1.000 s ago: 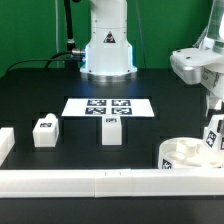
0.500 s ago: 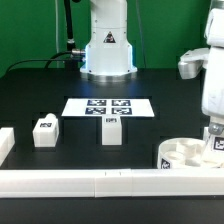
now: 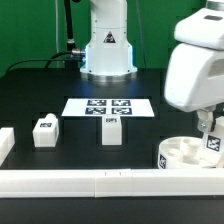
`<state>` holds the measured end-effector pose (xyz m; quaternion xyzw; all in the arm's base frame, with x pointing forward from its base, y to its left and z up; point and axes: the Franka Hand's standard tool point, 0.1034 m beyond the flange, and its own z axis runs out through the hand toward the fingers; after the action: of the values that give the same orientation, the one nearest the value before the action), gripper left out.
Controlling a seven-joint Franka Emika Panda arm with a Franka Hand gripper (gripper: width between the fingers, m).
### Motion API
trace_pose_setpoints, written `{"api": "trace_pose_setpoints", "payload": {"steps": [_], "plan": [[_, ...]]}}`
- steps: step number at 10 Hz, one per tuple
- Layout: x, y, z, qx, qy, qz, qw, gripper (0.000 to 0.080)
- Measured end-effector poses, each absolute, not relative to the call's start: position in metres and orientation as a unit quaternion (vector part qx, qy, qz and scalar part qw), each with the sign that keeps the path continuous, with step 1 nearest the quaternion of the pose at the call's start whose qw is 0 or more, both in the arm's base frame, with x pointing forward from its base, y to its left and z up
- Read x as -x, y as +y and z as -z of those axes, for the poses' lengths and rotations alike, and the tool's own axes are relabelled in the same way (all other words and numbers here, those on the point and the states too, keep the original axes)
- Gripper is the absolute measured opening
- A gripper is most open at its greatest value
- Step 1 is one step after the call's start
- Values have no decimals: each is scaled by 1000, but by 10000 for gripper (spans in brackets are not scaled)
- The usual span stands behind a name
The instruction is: Assemble stool
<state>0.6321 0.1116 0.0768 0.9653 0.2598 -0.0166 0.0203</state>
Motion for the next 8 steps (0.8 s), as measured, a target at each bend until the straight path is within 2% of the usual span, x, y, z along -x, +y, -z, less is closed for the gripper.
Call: {"api": "trace_pose_setpoints", "payload": {"steps": [8], "plan": [[-634,97,-78,-999,-30,7,28,340]]}}
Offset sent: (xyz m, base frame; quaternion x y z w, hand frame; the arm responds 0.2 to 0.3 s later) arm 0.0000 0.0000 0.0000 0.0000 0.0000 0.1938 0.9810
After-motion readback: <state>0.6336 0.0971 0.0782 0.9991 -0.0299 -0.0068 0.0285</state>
